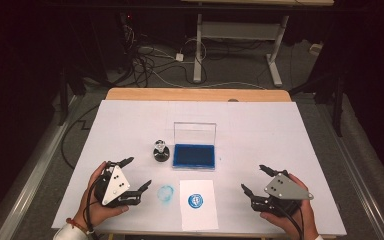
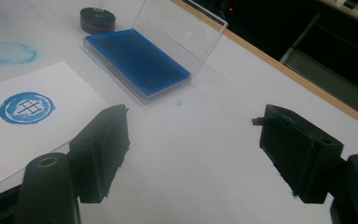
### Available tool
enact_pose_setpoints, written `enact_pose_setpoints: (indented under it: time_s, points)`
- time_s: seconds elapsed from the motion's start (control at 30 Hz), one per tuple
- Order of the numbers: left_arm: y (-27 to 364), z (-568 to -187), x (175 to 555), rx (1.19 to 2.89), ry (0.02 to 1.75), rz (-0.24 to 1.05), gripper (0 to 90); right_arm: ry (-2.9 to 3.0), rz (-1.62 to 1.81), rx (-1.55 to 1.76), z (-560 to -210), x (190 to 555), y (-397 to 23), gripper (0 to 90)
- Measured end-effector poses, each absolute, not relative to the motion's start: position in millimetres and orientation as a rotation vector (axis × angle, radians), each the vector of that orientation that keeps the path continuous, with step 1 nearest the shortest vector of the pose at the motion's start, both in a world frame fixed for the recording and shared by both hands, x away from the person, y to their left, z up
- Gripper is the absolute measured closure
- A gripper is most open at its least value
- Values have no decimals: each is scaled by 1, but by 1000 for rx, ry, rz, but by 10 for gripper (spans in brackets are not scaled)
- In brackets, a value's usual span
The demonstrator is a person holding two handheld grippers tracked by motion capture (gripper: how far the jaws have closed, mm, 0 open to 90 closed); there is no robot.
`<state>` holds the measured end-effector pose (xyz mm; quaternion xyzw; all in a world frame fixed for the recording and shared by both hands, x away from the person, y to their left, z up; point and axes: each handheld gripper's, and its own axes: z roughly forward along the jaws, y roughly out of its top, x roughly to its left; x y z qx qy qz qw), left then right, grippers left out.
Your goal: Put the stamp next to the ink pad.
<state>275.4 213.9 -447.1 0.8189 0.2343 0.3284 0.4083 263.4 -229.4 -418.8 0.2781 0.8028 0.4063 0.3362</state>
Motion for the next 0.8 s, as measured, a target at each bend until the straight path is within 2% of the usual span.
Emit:
enact_pose_setpoints:
  time_s: [0.4,0.8]
  points:
    - [232,-480,263,2164,711,764,154,2084,1052,755,-423,261,-240,241]
    - [232,-476,260,2149,698,779,154,2096,1047,736,-425,260,-237,241]
